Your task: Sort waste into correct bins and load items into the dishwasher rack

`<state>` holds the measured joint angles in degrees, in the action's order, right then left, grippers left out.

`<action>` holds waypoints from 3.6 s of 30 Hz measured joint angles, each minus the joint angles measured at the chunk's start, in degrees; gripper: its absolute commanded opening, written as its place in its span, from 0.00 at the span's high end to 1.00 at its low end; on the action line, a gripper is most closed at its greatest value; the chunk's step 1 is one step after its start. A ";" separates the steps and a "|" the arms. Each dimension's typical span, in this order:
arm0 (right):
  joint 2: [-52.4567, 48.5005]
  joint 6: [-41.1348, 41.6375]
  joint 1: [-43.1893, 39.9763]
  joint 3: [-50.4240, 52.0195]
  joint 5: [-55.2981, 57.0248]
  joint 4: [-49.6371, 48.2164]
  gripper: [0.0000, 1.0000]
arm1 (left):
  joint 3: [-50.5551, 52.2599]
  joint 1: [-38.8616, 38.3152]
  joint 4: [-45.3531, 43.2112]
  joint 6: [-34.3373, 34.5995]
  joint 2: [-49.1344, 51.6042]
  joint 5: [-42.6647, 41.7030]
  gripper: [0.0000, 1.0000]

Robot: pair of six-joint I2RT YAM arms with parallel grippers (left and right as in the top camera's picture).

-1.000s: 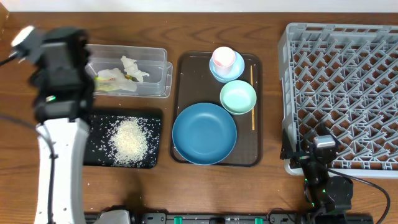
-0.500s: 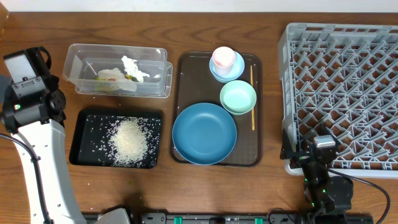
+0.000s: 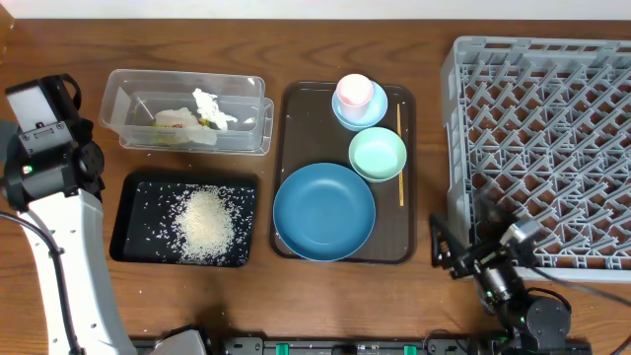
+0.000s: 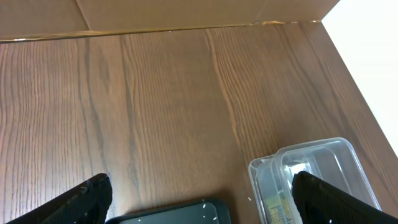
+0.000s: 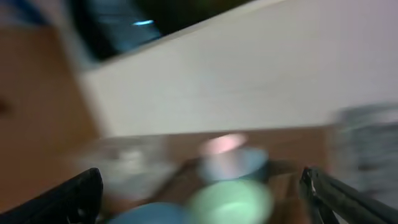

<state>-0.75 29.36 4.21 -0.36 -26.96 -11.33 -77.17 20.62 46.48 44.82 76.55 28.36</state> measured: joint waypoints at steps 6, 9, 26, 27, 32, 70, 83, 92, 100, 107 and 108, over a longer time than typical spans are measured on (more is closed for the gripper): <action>-0.04 19.17 0.00 0.02 -3.78 -7.63 0.01 | 0.00 0.00 0.02 0.00 0.00 -0.13 0.06; 0.00 24.63 0.00 -0.15 -4.15 -15.32 0.01 | 0.00 0.00 0.02 0.00 0.00 -0.13 0.06; -39.52 9.70 5.81 -49.20 -14.12 16.61 0.01 | 0.00 0.00 0.04 0.02 0.04 -0.17 0.06; -43.21 7.23 8.37 -52.81 -13.90 21.05 0.01 | 0.00 0.00 0.02 0.00 0.04 -0.15 0.06; -59.19 -5.44 26.71 -66.18 -1.57 40.04 0.01 | 0.00 0.00 0.04 0.00 0.04 -0.17 0.06; -117.68 -16.52 61.51 -83.54 33.59 56.26 0.49 | 0.00 0.00 0.02 0.00 0.04 -0.15 0.05; -111.73 -16.52 61.42 -83.58 34.07 57.48 0.48 | 0.00 0.00 0.02 0.02 0.04 -0.15 0.05; -111.25 -16.37 61.16 -83.97 34.47 58.58 0.59 | 0.00 0.00 0.02 0.02 0.04 -0.15 0.05; -114.27 -16.35 60.98 -83.87 35.04 58.23 0.56 | 0.00 0.00 0.02 0.02 0.04 -0.15 0.05; -114.86 -16.28 60.72 -83.87 36.00 57.51 0.60 | 0.00 0.00 0.02 0.02 0.04 -0.15 0.05; -115.14 -16.31 60.74 -83.87 36.02 57.44 0.62 | 0.00 0.00 0.02 0.00 0.04 -0.15 0.05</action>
<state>-115.90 13.06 64.95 -84.23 9.06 46.11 -77.17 20.62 46.50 44.82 76.60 28.21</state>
